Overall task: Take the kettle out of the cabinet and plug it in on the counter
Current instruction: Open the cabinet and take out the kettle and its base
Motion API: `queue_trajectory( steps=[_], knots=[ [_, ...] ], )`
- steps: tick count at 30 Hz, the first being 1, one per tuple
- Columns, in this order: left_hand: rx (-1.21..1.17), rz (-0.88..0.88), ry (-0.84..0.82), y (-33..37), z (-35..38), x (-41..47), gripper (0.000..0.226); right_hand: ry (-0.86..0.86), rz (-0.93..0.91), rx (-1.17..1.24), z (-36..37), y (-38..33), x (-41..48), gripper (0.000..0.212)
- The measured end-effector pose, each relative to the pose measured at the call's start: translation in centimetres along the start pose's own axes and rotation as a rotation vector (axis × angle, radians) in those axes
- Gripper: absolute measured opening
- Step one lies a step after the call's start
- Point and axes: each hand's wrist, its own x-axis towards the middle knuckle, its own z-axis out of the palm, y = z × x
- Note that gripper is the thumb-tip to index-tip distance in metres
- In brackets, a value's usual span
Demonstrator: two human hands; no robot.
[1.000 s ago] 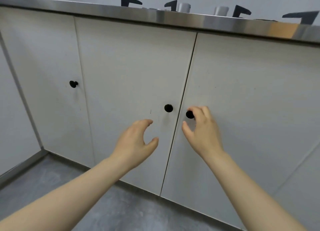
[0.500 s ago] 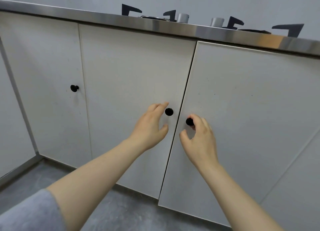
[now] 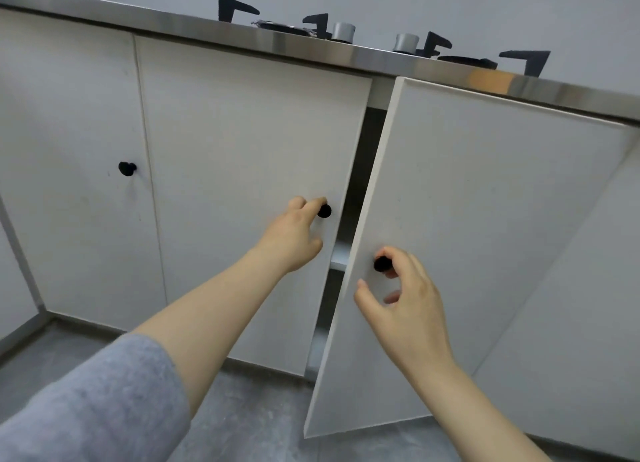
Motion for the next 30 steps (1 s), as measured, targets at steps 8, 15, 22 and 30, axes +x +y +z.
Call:
queue_trajectory(
  steps=[8,15,22,30],
  knots=[
    [-0.097,-0.053,-0.077,0.4,1.3,-1.4,0.081,0.067,0.053,-0.022,-1.7,-1.5,-2.6,0.028],
    [-0.95,-0.225,-0.517,3.4,5.2,-12.2,0.018,0.09,0.123,0.097,-6.1,-1.5,-6.0,0.021],
    [-1.026,-0.261,-0.759,6.7,6.9,-14.9,0.04,0.147,0.216,0.195,-9.5,-1.5,-9.1,0.005],
    [-0.968,-0.08,-1.002,13.8,8.9,-18.0,0.037,0.356,0.324,-0.011,-15.4,0.6,-13.5,0.027]
  ],
)
